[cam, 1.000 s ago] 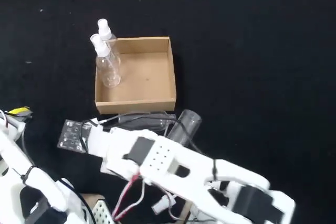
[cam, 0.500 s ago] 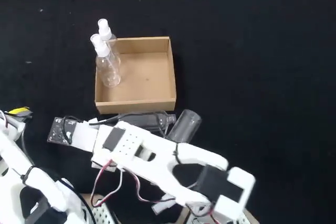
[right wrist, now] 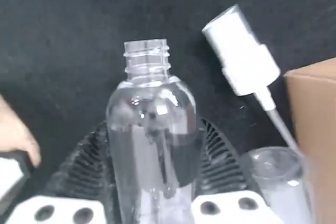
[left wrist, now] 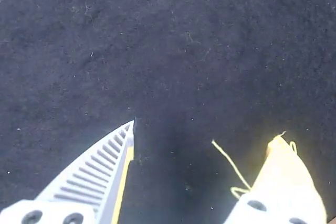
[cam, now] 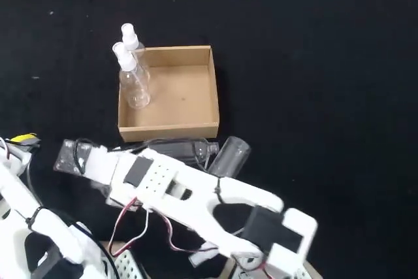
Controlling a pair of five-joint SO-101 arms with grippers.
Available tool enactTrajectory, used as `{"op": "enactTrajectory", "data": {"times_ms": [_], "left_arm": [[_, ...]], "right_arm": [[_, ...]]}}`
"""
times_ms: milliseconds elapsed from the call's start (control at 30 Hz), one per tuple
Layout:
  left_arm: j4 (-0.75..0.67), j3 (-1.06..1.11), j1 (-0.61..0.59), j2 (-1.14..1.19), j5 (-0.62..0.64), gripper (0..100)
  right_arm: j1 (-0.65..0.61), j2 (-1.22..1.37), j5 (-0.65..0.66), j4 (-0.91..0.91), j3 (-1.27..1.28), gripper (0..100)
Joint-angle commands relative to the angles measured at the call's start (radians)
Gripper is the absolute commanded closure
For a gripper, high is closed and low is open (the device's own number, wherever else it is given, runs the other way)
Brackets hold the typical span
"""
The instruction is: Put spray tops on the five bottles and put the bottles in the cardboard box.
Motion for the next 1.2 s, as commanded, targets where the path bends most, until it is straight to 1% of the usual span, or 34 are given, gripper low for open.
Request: {"op": "enactTrajectory", "data": {"times_ms": [0,100,200,300,367,467,533,567,700,767,833,1067,1100,1167], "left_arm": [[-0.002,-0.094,-0.061,-0.032,-0.023,72],[0.052,-0.194,-0.159,-0.029,-0.075,72],[0.081,-0.236,-0.234,-0.021,-0.115,72],[0.089,-0.228,-0.259,-0.020,-0.153,72],[0.087,-0.199,-0.257,-0.029,-0.163,72],[0.087,-0.170,-0.255,-0.031,-0.164,72],[0.087,-0.154,-0.255,-0.031,-0.164,72],[0.087,-0.150,-0.255,-0.031,-0.164,72],[0.089,-0.136,-0.257,-0.031,-0.164,72],[0.089,-0.136,-0.257,-0.031,-0.164,72],[0.089,-0.137,-0.257,-0.031,-0.164,72],[0.087,-0.137,-0.254,-0.031,-0.164,72],[0.087,-0.137,-0.254,-0.031,-0.164,72],[0.087,-0.137,-0.242,-0.023,-0.164,72]], "right_arm": [[-0.005,-0.119,-0.132,-0.081,-0.059,98.7],[-0.009,-0.119,-0.293,-0.204,-0.059,98.7],[-0.009,-0.110,-0.450,-0.311,-0.064,98.7],[-0.034,-0.077,-0.572,-0.430,-0.062,98.7],[-0.064,-0.039,-0.606,-0.508,-0.062,98.6],[-0.064,0.022,-0.601,-0.591,-0.081,98.5],[-0.063,0.061,-0.600,-0.583,-0.113,97.8],[-0.063,0.079,-0.589,-0.574,-0.134,95.7],[-0.077,0.150,-0.566,-0.525,-0.223,78.6],[-0.080,0.182,-0.566,-0.503,-0.266,72.2],[-0.080,0.199,-0.566,-0.473,-0.302,71.4],[-0.035,0.177,-0.560,-0.354,-0.335,74.0],[-0.035,0.165,-0.532,-0.333,-0.334,74.0],[-0.040,0.142,-0.413,-0.272,-0.332,74.0]]}}
